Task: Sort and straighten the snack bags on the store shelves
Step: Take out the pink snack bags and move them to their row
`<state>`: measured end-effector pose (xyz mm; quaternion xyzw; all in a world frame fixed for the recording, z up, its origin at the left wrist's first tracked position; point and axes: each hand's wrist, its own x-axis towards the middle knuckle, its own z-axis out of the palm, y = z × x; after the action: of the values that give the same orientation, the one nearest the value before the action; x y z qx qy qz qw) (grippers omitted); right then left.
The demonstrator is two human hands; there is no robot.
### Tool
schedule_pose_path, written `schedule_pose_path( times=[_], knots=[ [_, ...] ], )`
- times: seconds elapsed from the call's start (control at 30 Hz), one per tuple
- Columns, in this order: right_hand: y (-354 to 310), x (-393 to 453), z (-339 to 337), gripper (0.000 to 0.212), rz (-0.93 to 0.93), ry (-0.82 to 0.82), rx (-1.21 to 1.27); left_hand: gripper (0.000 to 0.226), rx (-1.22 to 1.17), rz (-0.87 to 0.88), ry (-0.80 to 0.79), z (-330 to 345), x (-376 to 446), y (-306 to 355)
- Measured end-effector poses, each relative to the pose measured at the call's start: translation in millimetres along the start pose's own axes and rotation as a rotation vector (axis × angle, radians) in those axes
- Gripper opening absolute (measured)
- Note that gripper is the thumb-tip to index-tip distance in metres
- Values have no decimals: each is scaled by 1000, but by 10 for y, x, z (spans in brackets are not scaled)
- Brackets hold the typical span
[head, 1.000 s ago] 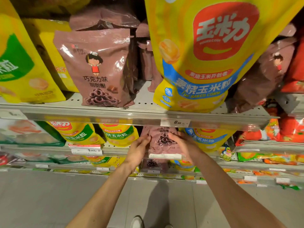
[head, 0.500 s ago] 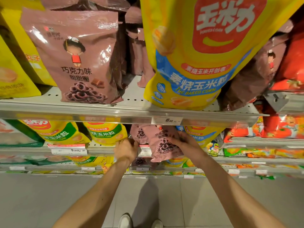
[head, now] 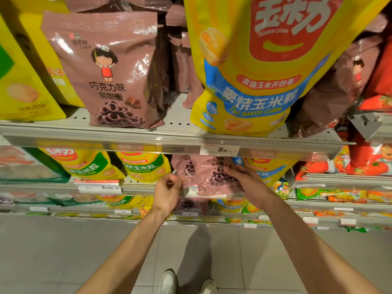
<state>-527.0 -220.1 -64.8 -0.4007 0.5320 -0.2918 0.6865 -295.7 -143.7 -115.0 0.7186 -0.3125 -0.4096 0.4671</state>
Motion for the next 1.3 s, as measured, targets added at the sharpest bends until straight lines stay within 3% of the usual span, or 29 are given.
schedule_pose_path(
  times=[0.2,0.3,0.37,0.47,0.57,0.6,0.67,0.73,0.83,0.93,1.07,1.17,1.3],
  knots=[
    [96,25,181,42,76,-106,188,25,-64,-89,-161,-260,-288,-153],
    [185,-22,298,55,109,-176,123,23,-115,-174,-217,-304,-398,-168],
    [254,-45,340,51,134,-169,54,9,-191,-265,-208,-309,-466,-102],
    [300,-101,373,33,128,-130,34,31,-240,-322,-242,-299,-503,39],
    [333,-134,381,30,109,-119,-8,39,-195,-291,-384,-275,-452,209],
    [320,-167,398,35,103,-116,-15,50,-146,-296,-400,-253,-431,262],
    [340,-173,394,66,123,-65,-34,87,-99,-312,-357,-190,-344,248],
    [437,-148,325,81,104,-36,-18,107,-106,-325,-333,-130,-301,188],
    [475,-180,248,80,61,-35,-72,115,-92,-302,-343,-63,-463,339],
    [440,-328,198,66,-42,-109,-101,116,-98,-266,-347,-54,-604,400],
    [373,-691,201,96,-48,-136,53,121,-107,-228,-285,-104,-868,429],
    [332,-972,232,51,-99,-196,30,106,-91,-182,-262,-154,-1085,449],
    [283,-1349,257,35,-148,-187,-12,112,-91,-122,-290,-262,-1349,483]
  ],
)
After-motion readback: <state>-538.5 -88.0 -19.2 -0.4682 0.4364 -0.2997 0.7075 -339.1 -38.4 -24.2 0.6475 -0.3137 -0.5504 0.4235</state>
